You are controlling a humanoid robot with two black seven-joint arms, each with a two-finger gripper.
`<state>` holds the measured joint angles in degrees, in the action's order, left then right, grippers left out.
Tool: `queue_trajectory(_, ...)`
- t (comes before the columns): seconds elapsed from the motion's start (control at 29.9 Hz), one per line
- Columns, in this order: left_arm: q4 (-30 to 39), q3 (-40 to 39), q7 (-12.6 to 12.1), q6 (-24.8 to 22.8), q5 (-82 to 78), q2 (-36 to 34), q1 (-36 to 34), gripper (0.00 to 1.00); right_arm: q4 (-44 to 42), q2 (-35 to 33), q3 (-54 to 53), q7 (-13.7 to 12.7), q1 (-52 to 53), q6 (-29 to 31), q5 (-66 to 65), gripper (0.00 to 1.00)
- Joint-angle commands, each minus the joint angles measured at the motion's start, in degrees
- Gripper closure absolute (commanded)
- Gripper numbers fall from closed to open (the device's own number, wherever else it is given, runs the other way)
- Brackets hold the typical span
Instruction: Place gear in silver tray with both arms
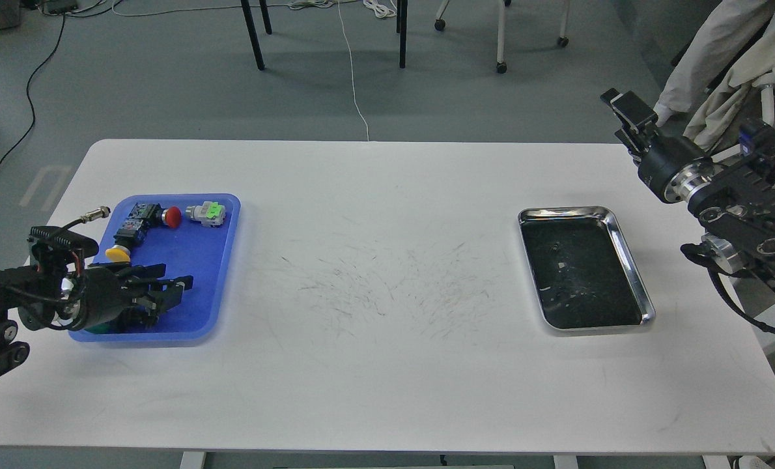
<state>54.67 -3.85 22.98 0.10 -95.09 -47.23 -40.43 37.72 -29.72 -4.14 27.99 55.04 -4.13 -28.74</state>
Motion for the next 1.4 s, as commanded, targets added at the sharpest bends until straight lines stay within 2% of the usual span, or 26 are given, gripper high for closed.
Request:
queue_trajectory(0.0,-0.26,-0.19,-0.04,0.25,-0.09,0.21,0.62,0.44,-0.01,0.01,0.0,0.01,-0.02,-0.01,0.0,0.08)
queue_trajectory(0.23,-1.93,-0.11,-0.04,1.13,-0.18,1.08,1.06,0.53,-0.01,-0.07,0.0,0.01,-0.46,-0.01,-0.09,0.08)
queue_trajectory(0.8,-2.99,-0.28,0.31,2.01,-0.09,3.19,1.94,0.57,-0.28,0.01,0.09,0.01,-0.9,-0.01,-0.09,0.08)
queue_trajectory(1.04,-3.07,-0.11,0.04,1.92,-0.18,3.28,2.11,0.66,-0.28,0.01,0.09,0.01,-1.52,-0.01,-0.09,0.08)
queue_trajectory(1.1,-3.07,0.07,0.04,1.92,-0.27,3.11,2.2,0.74,-0.36,0.01,0.09,0.01,-1.52,-0.01,-0.09,0.08)
queue_trajectory(1.2,-3.07,0.07,-0.04,1.83,-0.27,2.85,2.29,0.79,-0.37,0.01,0.01,0.01,-1.52,-0.01,-0.09,0.08)
queue_trajectory(1.37,-2.72,-0.02,-0.13,1.65,-0.18,2.14,2.11,0.82,-0.37,0.01,0.09,0.01,-1.69,-0.01,-0.09,0.08)
